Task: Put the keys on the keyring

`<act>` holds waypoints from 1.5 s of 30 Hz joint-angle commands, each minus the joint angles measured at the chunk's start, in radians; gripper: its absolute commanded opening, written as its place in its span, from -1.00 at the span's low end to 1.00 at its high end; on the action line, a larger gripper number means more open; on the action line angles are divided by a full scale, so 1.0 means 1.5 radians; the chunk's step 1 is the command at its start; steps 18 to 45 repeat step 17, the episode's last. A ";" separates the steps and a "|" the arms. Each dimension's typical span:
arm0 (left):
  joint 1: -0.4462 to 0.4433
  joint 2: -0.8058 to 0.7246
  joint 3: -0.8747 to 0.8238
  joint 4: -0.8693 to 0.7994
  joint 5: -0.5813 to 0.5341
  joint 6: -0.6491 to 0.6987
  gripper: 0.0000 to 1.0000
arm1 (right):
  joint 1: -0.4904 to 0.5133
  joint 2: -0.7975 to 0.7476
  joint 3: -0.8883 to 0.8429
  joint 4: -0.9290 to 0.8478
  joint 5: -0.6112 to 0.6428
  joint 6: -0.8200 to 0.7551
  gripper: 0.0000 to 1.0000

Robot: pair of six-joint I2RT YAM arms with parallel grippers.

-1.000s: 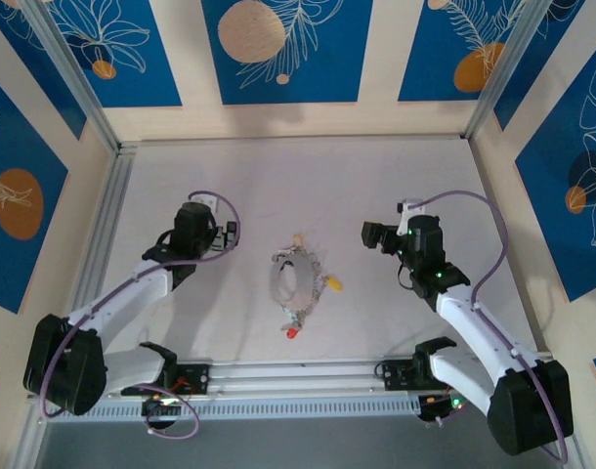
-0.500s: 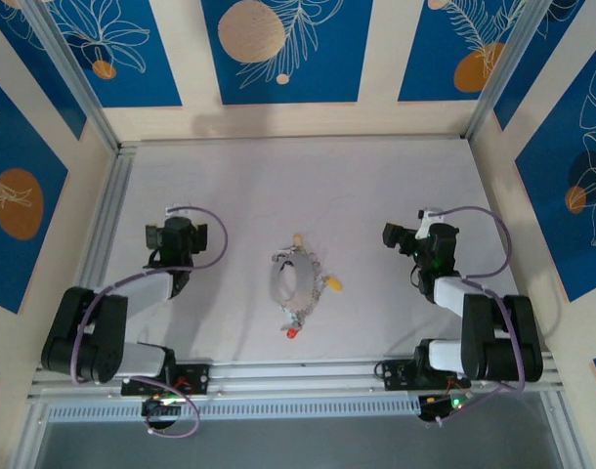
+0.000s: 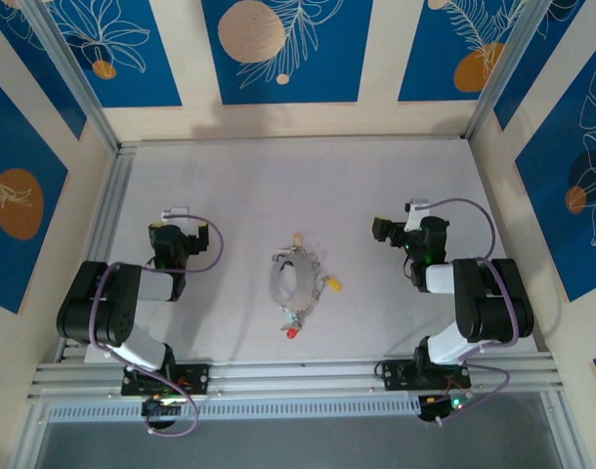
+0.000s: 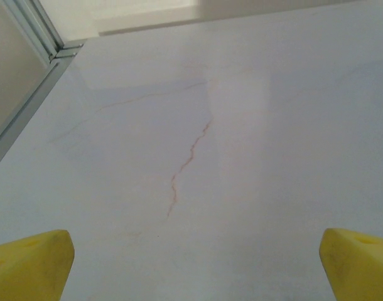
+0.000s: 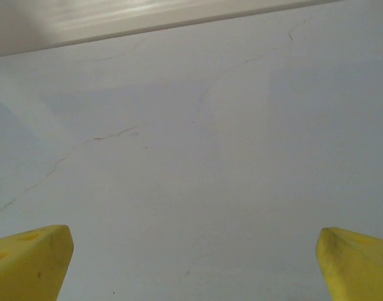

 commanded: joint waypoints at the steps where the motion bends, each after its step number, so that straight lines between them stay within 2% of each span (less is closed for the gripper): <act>1: 0.005 0.000 -0.008 0.040 0.034 -0.008 1.00 | 0.012 -0.003 0.012 -0.002 0.034 -0.034 0.98; 45: 0.005 0.004 -0.004 0.039 0.053 0.002 1.00 | 0.009 -0.004 0.013 -0.007 0.026 -0.033 0.98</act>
